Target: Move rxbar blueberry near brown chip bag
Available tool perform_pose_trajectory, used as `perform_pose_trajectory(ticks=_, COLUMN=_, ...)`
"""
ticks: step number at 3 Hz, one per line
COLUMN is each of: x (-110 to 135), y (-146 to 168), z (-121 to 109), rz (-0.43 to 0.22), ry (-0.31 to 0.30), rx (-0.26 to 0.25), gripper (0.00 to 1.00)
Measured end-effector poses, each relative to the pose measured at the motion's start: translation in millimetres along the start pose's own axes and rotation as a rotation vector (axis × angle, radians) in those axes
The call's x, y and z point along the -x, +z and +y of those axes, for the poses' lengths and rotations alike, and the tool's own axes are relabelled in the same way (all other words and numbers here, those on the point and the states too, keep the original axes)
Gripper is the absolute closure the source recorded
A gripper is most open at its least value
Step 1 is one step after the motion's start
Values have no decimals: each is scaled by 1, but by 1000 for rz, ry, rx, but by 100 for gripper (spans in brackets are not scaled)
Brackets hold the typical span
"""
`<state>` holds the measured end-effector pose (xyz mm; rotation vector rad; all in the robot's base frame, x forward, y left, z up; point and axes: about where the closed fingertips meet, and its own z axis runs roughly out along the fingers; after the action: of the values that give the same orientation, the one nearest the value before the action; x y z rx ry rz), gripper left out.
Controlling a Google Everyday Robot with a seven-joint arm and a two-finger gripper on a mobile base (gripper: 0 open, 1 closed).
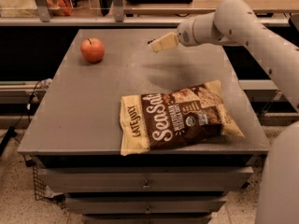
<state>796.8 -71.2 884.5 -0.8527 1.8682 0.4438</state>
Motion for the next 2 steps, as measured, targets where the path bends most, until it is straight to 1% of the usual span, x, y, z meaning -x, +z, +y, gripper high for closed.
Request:
perform_pose_trajectory(ticks=1, x=1, y=18, z=-25, rz=-8, ry=15, rx=-57, gripper=0)
perform_pose_trajectory(ticks=2, x=0, y=35, z=-47, rz=1, ry=32, rx=-97, gripper=0)
